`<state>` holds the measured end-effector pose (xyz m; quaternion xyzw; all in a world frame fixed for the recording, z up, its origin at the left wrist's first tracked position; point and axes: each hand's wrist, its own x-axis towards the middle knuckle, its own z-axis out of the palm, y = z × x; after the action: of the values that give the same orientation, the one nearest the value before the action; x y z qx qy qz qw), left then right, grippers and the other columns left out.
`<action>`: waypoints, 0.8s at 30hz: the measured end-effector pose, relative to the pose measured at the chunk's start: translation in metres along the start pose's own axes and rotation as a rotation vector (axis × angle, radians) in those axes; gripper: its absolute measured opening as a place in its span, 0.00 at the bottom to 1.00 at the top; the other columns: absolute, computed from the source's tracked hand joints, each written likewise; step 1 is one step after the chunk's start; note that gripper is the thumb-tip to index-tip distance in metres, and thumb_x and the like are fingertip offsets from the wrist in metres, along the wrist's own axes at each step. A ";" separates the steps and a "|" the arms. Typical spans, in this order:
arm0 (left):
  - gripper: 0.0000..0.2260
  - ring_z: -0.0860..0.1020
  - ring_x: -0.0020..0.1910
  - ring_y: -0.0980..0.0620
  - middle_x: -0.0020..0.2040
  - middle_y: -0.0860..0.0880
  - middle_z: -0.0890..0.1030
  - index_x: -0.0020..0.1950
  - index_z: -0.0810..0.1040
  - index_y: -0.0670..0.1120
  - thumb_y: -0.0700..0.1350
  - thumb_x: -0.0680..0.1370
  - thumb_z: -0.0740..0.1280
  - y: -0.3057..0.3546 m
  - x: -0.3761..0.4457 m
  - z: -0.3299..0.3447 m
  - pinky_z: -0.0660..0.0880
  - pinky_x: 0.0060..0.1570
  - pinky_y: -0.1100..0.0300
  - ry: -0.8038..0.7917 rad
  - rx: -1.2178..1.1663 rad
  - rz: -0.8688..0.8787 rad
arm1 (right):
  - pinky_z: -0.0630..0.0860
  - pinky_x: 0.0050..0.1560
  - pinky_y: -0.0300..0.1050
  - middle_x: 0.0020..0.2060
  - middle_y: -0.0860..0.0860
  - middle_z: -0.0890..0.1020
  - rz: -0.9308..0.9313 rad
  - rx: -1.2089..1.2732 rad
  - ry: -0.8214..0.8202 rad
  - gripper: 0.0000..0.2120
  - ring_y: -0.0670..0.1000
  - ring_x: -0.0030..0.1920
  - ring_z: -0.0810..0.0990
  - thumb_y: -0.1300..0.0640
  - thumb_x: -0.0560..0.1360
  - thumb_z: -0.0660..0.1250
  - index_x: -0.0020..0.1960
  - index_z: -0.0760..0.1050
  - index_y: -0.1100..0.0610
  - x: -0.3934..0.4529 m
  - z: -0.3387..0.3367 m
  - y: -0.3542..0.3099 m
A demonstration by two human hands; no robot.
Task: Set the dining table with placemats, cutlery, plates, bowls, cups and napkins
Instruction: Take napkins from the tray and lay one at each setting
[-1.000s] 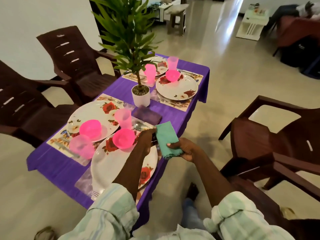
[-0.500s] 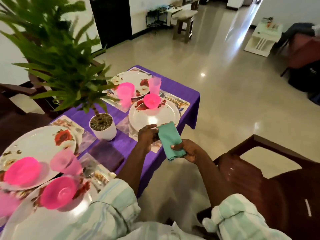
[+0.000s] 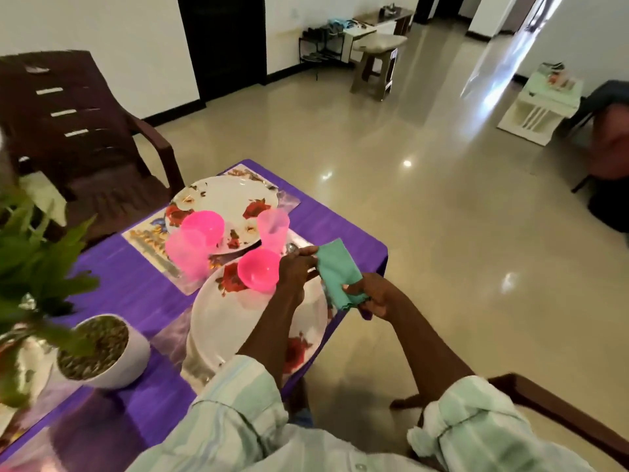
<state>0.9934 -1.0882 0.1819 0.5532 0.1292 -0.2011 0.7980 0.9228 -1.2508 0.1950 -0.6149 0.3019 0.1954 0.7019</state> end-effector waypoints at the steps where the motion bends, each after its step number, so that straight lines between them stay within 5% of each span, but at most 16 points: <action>1: 0.13 0.80 0.41 0.47 0.43 0.44 0.82 0.47 0.79 0.42 0.27 0.73 0.61 0.005 0.018 0.011 0.79 0.38 0.57 0.005 -0.018 -0.008 | 0.82 0.44 0.48 0.51 0.59 0.83 0.004 -0.006 -0.004 0.14 0.58 0.49 0.82 0.72 0.73 0.67 0.58 0.76 0.66 0.013 -0.008 -0.016; 6: 0.18 0.79 0.40 0.48 0.41 0.46 0.82 0.45 0.78 0.43 0.22 0.70 0.59 0.015 0.095 0.041 0.79 0.35 0.60 0.140 -0.047 0.027 | 0.78 0.51 0.56 0.51 0.62 0.81 0.015 -0.168 0.055 0.14 0.61 0.51 0.79 0.74 0.72 0.64 0.57 0.76 0.69 0.091 -0.021 -0.077; 10: 0.17 0.80 0.45 0.47 0.43 0.46 0.83 0.41 0.81 0.45 0.24 0.69 0.62 0.014 0.135 0.045 0.80 0.45 0.57 0.307 0.074 0.051 | 0.80 0.38 0.48 0.45 0.60 0.81 0.102 -0.236 0.004 0.15 0.58 0.43 0.80 0.74 0.72 0.64 0.57 0.77 0.67 0.141 -0.020 -0.100; 14: 0.18 0.80 0.45 0.47 0.44 0.45 0.83 0.39 0.82 0.47 0.25 0.70 0.61 0.013 0.165 0.053 0.78 0.49 0.55 0.454 0.103 0.046 | 0.79 0.45 0.52 0.48 0.63 0.82 0.148 -0.277 -0.042 0.14 0.60 0.45 0.80 0.72 0.69 0.68 0.54 0.78 0.69 0.185 -0.025 -0.113; 20: 0.20 0.73 0.31 0.53 0.42 0.47 0.80 0.55 0.81 0.41 0.25 0.71 0.58 0.016 0.177 0.082 0.67 0.24 0.71 0.602 0.132 0.018 | 0.79 0.41 0.50 0.42 0.61 0.81 0.165 -0.365 -0.211 0.11 0.59 0.41 0.80 0.74 0.69 0.66 0.49 0.78 0.66 0.216 -0.045 -0.136; 24: 0.22 0.78 0.41 0.48 0.48 0.44 0.80 0.57 0.80 0.40 0.24 0.71 0.55 0.007 0.187 0.088 0.75 0.33 0.67 0.715 0.112 0.021 | 0.80 0.35 0.46 0.42 0.60 0.80 0.103 -0.470 -0.280 0.11 0.57 0.40 0.80 0.75 0.70 0.65 0.45 0.76 0.61 0.231 -0.052 -0.145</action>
<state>1.1609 -1.2013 0.1389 0.6329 0.3833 0.0063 0.6727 1.1780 -1.3485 0.1467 -0.7115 0.1793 0.3787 0.5641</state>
